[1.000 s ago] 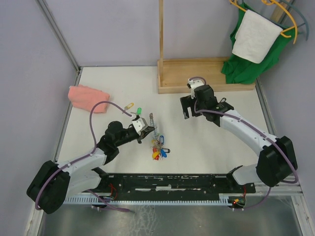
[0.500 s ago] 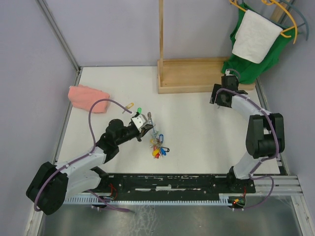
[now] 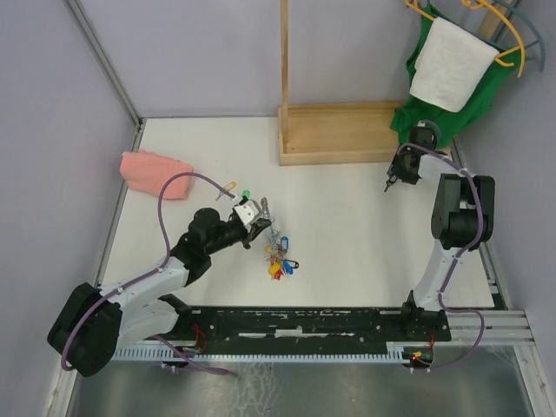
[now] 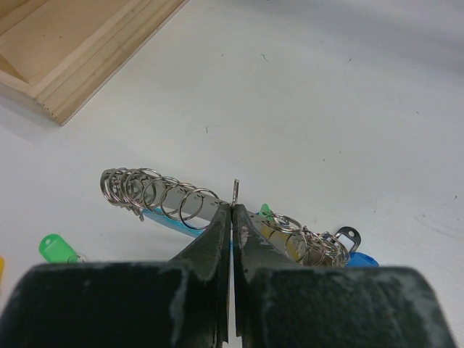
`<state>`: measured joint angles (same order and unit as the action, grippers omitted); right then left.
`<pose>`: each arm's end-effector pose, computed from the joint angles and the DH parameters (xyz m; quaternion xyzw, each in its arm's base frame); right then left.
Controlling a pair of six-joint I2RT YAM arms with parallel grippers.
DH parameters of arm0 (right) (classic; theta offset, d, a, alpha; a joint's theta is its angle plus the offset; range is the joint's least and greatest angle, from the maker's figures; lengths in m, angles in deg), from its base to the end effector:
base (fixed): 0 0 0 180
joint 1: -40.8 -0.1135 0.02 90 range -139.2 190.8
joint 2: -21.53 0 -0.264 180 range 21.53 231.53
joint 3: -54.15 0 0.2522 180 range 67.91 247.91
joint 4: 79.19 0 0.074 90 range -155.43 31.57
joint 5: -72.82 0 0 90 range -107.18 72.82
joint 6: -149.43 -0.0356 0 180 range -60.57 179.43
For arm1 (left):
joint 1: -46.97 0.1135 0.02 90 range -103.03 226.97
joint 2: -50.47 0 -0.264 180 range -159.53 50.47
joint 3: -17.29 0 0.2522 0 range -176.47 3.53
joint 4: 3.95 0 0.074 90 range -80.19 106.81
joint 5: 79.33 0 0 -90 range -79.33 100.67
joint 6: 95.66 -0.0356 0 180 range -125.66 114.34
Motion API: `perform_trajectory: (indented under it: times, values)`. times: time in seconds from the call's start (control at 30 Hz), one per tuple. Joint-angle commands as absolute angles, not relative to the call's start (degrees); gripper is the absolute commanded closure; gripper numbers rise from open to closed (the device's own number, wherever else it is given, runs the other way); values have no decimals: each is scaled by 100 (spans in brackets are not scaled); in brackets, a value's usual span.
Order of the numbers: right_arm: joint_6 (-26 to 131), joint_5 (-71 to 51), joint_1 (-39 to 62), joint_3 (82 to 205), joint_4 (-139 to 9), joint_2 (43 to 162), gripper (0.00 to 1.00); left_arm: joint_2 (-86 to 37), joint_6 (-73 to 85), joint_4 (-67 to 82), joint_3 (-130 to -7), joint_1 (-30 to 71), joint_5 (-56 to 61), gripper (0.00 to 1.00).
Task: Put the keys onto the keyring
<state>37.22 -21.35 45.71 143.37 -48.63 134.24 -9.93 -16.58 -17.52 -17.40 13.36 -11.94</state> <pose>0.4158 -0.0383 0.1679 0.2338 0.9214 0.0122 0.3101 0.1767 -0.1339 0.2112 0.4030 0.6593 -0.2707 0.5741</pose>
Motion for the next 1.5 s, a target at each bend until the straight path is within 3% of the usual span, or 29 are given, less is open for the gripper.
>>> perform_trajectory:
  times: [0.0,0.2,0.4,0.6,0.8,1.2,1.47]
  values:
    - [3746,-1986,4589,14831,-4853,13619,46,-1037,-1557,-1859,-1988,1323,-1246,97]
    - [3682,-1913,4584,14867,-4657,13776,54,-1066,-1573,-1815,-2019,1320,-1279,97]
    - [3751,-1870,4575,14655,-4443,13659,71,-1082,-1564,-1814,-2027,1322,-1348,97]
    - [3799,-1754,4472,14379,-4159,13486,75,-979,-1548,-1814,-1998,1322,-1383,97]
    - [3693,-1721,3963,13595,-3983,12810,74,-918,-1524,-1821,-1991,1325,-1470,97]
    - [3585,-1909,2021,12853,-3323,11761,70,-730,-1519,-1811,-1940,1322,-1464,97]
    - [3709,-2438,1518,12694,-2686,10689,57,-736,-1514,-1831,-1932,1323,-1447,97]
